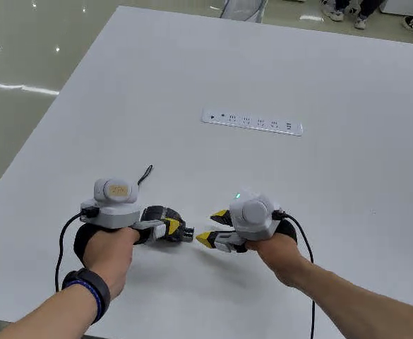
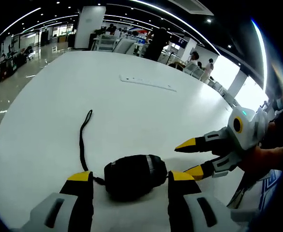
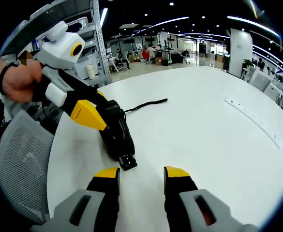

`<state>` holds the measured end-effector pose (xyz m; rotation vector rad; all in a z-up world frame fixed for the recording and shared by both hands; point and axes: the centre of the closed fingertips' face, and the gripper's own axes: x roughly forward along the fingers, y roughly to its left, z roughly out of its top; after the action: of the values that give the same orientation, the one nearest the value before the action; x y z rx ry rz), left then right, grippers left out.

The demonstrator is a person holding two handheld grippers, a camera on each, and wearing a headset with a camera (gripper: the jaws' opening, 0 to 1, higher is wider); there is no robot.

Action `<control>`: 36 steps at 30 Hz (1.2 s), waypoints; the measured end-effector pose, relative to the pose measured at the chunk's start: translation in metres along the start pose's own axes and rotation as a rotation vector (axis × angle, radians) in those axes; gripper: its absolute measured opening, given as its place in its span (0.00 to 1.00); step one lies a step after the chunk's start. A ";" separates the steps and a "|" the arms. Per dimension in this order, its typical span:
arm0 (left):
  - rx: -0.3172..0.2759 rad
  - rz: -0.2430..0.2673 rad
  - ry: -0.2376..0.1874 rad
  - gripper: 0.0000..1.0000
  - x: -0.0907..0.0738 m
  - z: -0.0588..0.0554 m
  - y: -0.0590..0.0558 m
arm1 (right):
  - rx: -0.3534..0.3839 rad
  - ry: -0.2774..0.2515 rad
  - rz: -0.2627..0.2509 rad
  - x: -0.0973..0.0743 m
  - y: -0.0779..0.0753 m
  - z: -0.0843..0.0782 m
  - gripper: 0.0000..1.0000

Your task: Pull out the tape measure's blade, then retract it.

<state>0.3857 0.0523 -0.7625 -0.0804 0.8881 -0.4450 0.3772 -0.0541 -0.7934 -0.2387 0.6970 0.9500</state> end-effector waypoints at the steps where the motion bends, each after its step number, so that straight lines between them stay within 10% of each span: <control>1: 0.009 0.004 -0.002 0.59 -0.003 0.000 0.003 | 0.006 -0.009 -0.004 -0.003 0.000 0.000 0.37; 19: 0.166 -0.046 -0.078 0.62 -0.046 0.009 0.019 | 0.053 -0.085 -0.069 -0.044 0.002 0.005 0.43; 36: 0.197 -0.094 -0.148 0.68 -0.094 0.000 0.032 | 0.092 -0.140 -0.135 -0.088 0.014 -0.006 0.52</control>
<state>0.3456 0.1195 -0.7014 0.0260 0.6929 -0.6043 0.3291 -0.1076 -0.7397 -0.1354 0.5866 0.7953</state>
